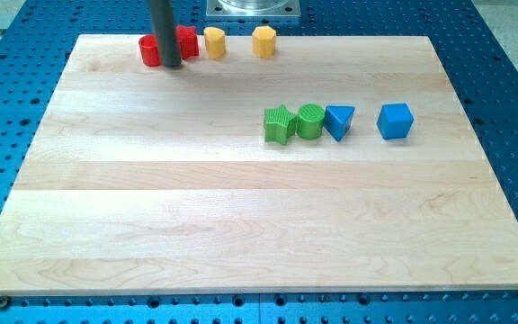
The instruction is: Move the red circle into the red star
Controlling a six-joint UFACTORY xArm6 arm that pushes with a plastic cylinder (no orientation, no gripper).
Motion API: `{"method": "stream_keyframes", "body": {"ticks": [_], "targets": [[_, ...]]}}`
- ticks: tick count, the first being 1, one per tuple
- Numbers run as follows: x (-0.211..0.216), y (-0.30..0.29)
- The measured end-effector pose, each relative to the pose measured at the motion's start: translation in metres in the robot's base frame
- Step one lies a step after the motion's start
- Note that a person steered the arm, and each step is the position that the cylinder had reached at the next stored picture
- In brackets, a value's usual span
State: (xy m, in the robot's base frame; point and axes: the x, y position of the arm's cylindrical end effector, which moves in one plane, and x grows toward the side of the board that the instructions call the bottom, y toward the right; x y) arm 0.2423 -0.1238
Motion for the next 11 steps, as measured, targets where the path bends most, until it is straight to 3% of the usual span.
{"method": "stream_keyframes", "body": {"ticks": [1, 2, 6, 7, 9, 11], "targets": [[0.043, -0.027], [0.052, -0.062], [-0.013, -0.028], [0.018, -0.014], [0.035, 0.169], [-0.049, 0.189]]}}
